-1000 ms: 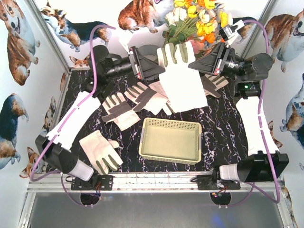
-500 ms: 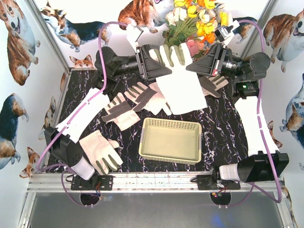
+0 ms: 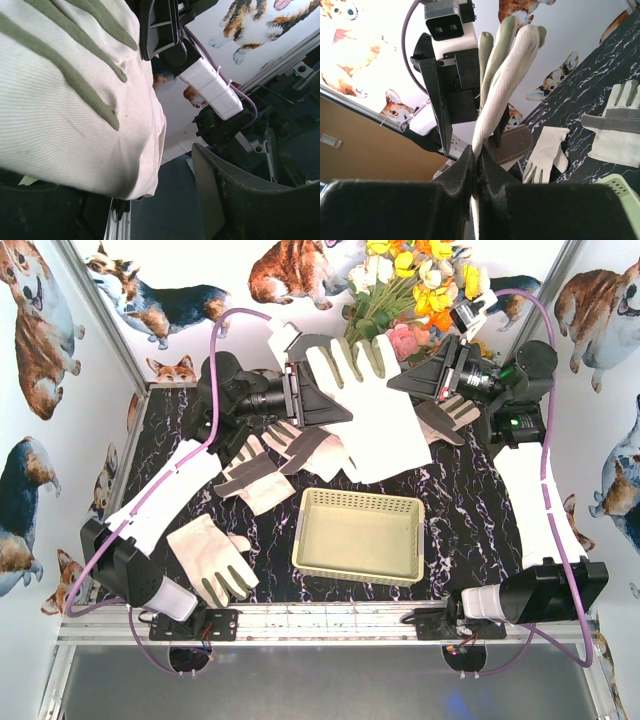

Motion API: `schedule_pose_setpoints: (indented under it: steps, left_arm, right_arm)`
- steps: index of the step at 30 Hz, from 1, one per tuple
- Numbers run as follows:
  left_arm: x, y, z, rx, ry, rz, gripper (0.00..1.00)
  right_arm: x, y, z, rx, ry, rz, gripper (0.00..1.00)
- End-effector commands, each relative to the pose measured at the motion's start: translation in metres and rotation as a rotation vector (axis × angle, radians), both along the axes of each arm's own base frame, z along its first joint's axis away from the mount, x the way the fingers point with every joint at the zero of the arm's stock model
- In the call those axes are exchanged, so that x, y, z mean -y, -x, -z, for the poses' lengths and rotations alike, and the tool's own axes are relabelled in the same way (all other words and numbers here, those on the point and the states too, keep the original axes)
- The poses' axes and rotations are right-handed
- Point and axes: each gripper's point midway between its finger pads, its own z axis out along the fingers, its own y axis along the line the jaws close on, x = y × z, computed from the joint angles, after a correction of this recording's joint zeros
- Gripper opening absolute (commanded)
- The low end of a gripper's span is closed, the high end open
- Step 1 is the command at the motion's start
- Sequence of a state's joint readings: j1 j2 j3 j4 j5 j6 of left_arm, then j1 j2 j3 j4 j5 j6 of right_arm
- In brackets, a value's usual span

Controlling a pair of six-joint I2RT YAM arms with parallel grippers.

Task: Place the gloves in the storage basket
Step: Pair the glove with the glove.

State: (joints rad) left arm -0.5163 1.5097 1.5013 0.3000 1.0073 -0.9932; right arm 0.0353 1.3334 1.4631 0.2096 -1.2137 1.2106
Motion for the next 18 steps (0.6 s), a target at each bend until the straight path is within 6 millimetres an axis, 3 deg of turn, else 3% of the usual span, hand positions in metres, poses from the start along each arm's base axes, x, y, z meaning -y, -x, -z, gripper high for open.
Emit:
schedule_pose_setpoints:
  steps: [1, 11, 18]
  left_arm:
    - [-0.012, -0.001, 0.002, 0.015, -0.017, -0.024, 0.52]
    - [-0.015, -0.006, 0.032, -0.042, -0.137, -0.034, 0.44]
    - [-0.014, -0.008, 0.042, -0.067, -0.16, -0.054, 0.36]
  right_arm:
    - [0.001, 0.0, -0.005, 0.058, 0.015, 0.035, 0.0]
    - [0.001, -0.005, 0.006, 0.046, 0.044, 0.041, 0.0]
    - [0.0, -0.011, 0.006, 0.049, 0.046, 0.039, 0.0]
